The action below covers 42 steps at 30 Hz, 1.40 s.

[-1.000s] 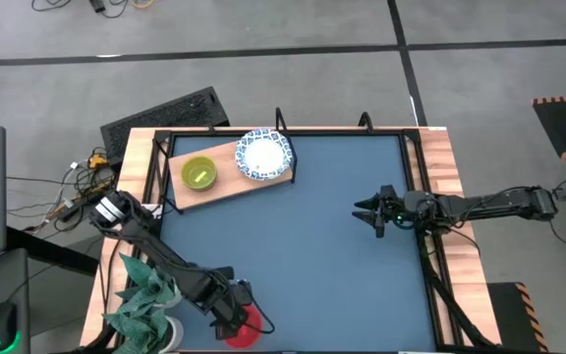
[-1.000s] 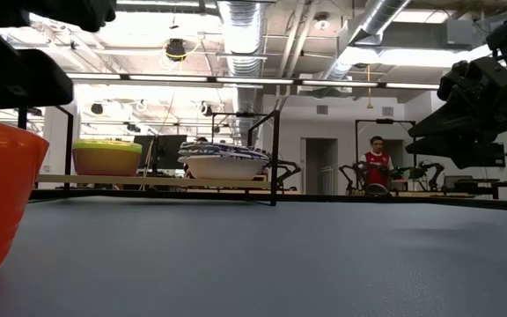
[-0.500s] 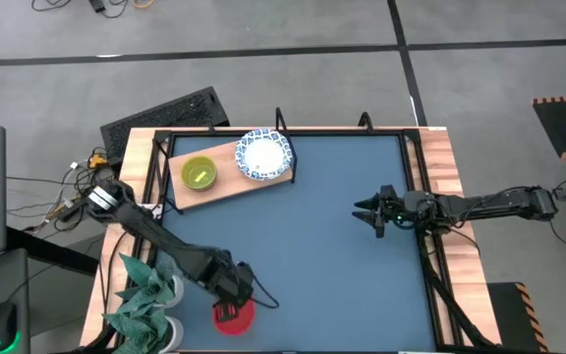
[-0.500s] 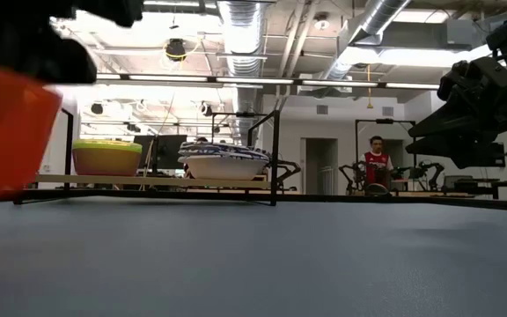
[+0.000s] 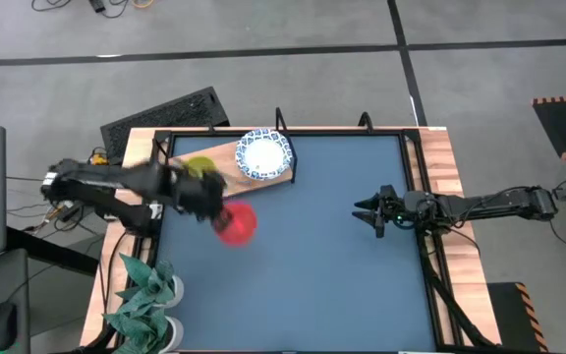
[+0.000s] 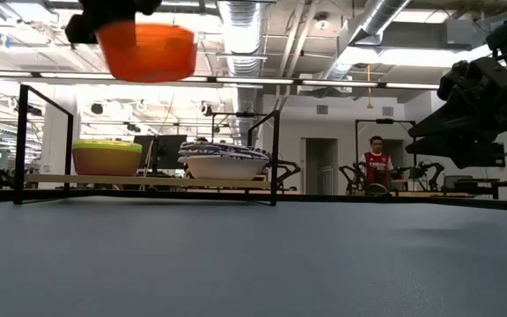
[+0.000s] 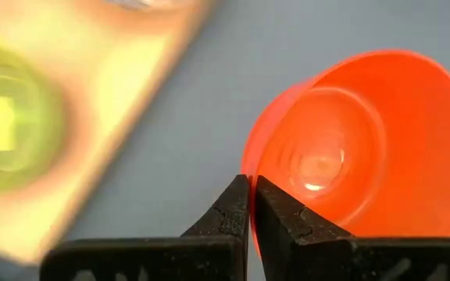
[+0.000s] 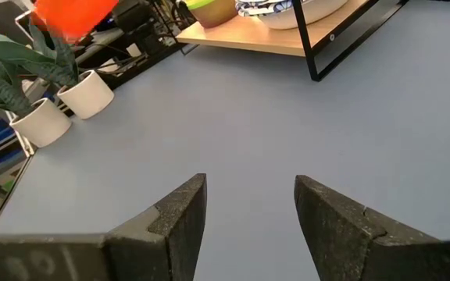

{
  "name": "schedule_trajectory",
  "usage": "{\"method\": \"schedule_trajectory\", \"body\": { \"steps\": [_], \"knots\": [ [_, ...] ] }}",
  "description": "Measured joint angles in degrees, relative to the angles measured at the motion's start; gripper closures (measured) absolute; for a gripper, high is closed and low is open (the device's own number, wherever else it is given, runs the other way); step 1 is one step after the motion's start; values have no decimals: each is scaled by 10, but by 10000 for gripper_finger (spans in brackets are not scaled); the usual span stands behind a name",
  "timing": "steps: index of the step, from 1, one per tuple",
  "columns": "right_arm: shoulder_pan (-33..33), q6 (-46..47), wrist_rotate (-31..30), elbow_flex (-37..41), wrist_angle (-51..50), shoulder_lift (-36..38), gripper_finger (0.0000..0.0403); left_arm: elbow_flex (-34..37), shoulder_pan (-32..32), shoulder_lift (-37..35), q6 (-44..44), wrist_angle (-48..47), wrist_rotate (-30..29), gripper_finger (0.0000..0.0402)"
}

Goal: Place and stack bowls onto a shelf
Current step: Stack the red bowl on top of the other yellow bowl on the shelf

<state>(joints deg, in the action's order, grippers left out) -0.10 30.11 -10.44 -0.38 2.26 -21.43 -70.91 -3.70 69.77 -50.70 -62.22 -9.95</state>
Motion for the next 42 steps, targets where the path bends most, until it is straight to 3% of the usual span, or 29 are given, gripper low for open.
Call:
{"method": "schedule_trajectory", "body": {
  "steps": [5,8,13,18,25,30,42],
  "knots": [
    [0,-1,0,0,0,0,183,0,159,-51,72,-53,-9,401],
    [0,-1,-1,0,0,0,183,0,251,-58,161,-53,9,401],
    [0,-1,-13,0,2,0,183,-1,381,-34,356,-96,102,401],
    [0,-1,-29,0,4,0,183,-3,470,6,459,-114,110,401],
    [0,3,-30,0,4,0,183,-78,528,62,522,-129,107,401],
    [0,3,-30,0,4,0,183,-134,543,106,594,-200,73,401],
    [0,0,-31,0,4,0,183,-140,558,173,683,-214,56,401]
  ]
}}
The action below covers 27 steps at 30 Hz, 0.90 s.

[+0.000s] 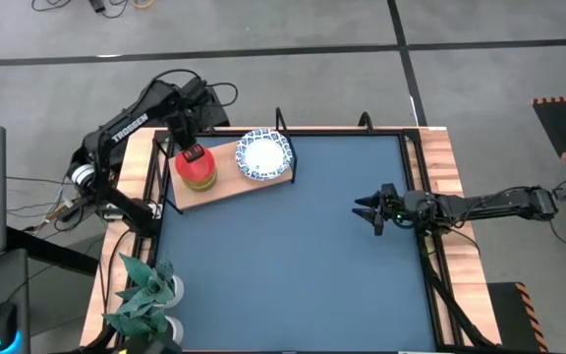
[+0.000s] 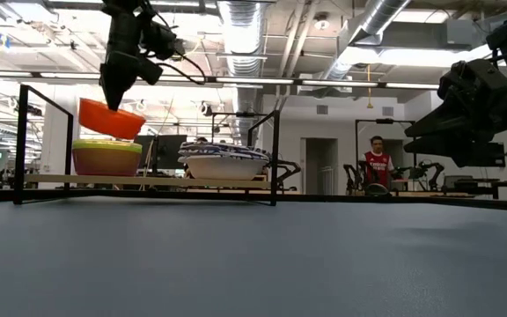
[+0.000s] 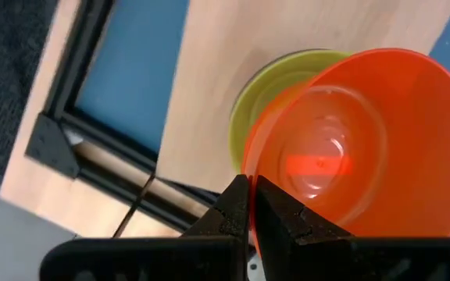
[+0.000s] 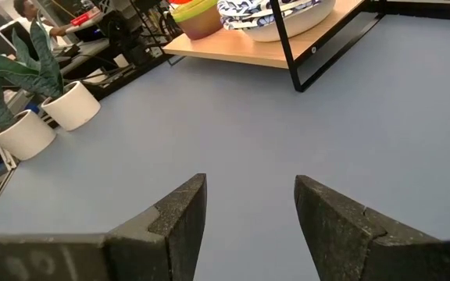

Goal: Place and stack bowls onto a shelf
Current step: Stack the red bowl on top of the other yellow bowl on the shelf

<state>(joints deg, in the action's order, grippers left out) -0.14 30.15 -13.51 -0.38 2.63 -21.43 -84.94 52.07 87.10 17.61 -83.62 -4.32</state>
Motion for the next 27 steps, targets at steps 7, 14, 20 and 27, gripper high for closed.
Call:
{"method": "schedule_trajectory", "body": {
  "steps": [7,14,20,27],
  "knots": [
    [0,-2,0,0,0,0,183,0,4,30,41,11,6,401],
    [0,-2,0,0,0,0,183,0,22,46,68,19,12,401],
    [0,-2,0,0,0,0,183,0,30,47,70,20,31,401],
    [0,-2,0,0,0,0,183,0,29,47,82,20,41,400]
  ]
}}
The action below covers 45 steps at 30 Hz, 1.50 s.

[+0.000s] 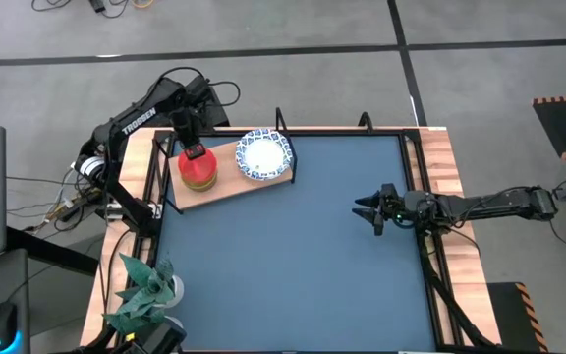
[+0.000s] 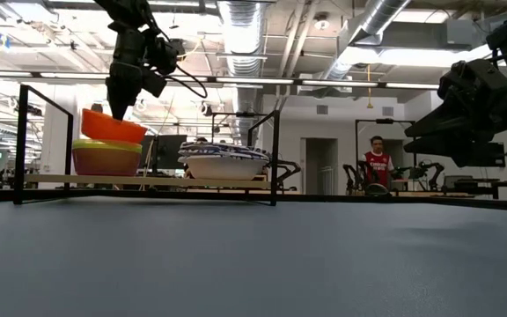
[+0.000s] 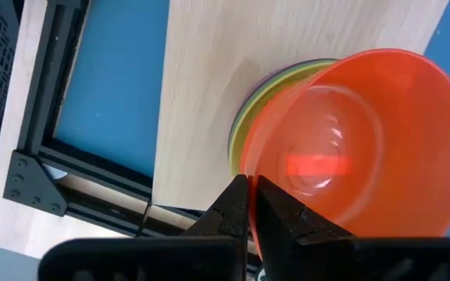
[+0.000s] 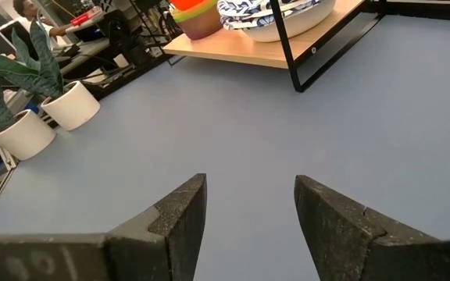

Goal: Place and stack bowls onto a shelf
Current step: Stack the red bowl on top of the other yellow bowl on the shelf

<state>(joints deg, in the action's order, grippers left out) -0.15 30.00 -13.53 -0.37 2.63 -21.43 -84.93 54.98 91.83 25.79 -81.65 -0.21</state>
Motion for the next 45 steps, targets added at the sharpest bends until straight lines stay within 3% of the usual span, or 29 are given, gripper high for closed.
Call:
{"method": "schedule_trajectory", "body": {
  "steps": [15,20,24,29,31,35,45],
  "knots": [
    [0,6,0,0,0,0,183,0,0,0,24,0,26,298],
    [0,6,0,0,0,0,183,-2,1,-9,4,-5,32,283],
    [0,6,0,0,0,0,183,-14,6,-39,0,-3,72,311],
    [0,6,0,0,0,0,183,-2,30,-54,-15,6,103,391],
    [0,6,0,0,0,0,183,9,46,-54,-16,9,116,397],
    [0,7,0,0,0,0,183,47,79,-54,-8,26,198,401],
    [0,19,0,0,0,0,183,131,144,-53,-8,43,229,401]
  ]
}}
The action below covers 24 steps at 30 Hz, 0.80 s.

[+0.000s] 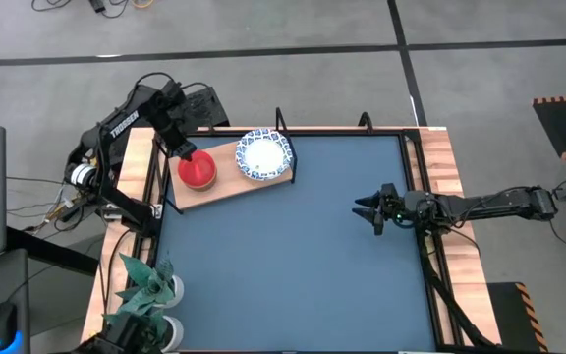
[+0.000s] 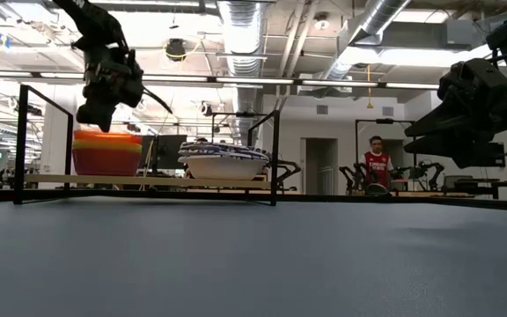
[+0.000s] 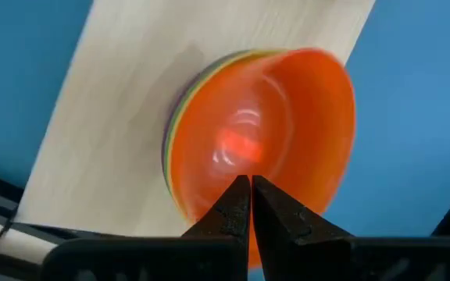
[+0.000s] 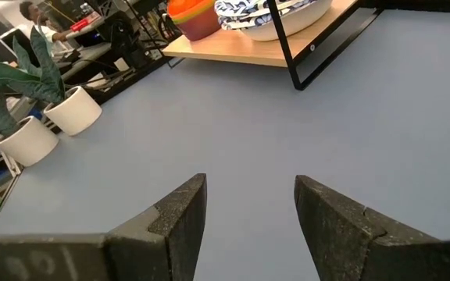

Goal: Place and stack bowls onto a shelf
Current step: Stack the red bowl on top of the other yellow bowl on the shelf, then return to Home Position

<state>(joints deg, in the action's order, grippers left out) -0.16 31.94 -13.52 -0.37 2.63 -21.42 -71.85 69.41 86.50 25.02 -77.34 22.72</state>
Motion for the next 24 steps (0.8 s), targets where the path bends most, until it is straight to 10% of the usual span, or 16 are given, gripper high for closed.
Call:
{"method": "schedule_trajectory", "body": {
  "steps": [11,24],
  "knots": [
    [0,-2,0,0,0,0,183,-3,1,-1,-31,45,21,401],
    [0,34,-43,-17,99,1,183,-98,-48,-163,-170,131,289,401]
  ]
}}
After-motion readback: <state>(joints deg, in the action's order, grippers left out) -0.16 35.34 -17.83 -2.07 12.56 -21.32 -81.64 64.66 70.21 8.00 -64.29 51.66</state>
